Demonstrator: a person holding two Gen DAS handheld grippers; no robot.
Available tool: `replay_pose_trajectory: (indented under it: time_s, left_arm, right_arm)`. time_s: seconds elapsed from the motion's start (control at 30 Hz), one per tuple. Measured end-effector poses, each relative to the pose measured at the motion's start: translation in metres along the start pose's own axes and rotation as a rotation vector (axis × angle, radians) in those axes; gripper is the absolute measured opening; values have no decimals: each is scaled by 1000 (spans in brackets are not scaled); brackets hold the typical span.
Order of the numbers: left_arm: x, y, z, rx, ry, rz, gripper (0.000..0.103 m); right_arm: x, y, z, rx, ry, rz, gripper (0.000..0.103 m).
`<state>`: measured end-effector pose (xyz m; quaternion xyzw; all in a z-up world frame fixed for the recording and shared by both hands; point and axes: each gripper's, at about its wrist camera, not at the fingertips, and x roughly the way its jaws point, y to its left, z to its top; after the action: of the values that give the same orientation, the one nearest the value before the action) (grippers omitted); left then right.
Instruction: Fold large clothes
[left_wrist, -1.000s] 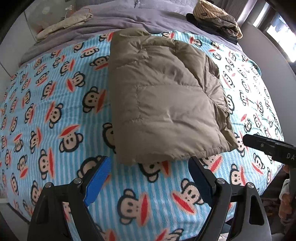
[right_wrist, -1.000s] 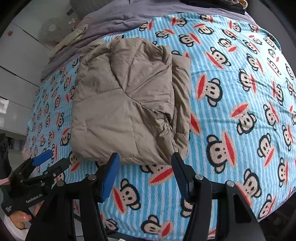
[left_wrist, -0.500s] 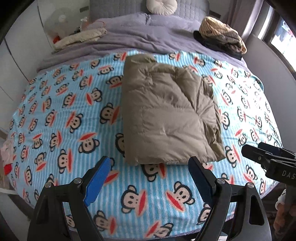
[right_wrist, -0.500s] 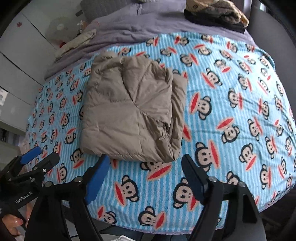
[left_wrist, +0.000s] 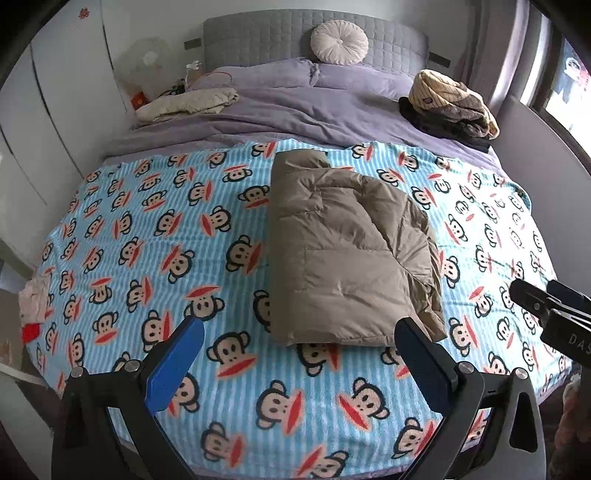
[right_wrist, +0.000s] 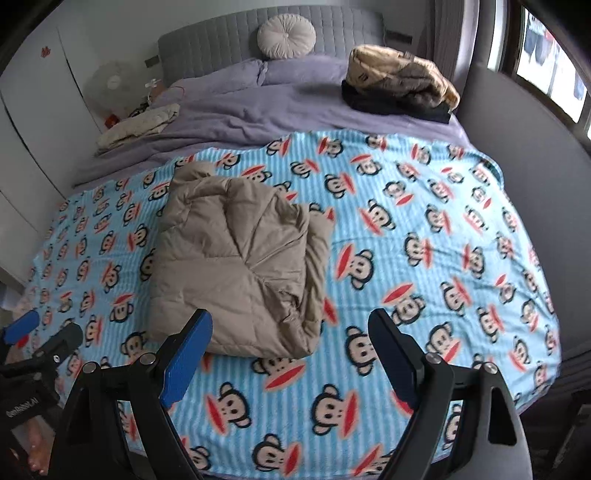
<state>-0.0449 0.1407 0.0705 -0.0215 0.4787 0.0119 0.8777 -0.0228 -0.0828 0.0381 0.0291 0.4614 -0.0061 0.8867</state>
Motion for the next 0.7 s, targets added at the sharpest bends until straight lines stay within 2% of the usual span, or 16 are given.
replay_pose_trajectory:
  time_s: [0.13,0.33,0.7]
  left_arm:
    - [-3,-1,0,2,-6,41,103]
    - [-9,-2,1,-4,-19,37,103]
    - [-7,-7,2,-12,-6,58,103]
  right_arm:
    - [-5,2,-1,7,-1,-56,88]
    - [-6,0,-2,25,24,-5,88]
    - [-12,0,0,25,10,-13,88]
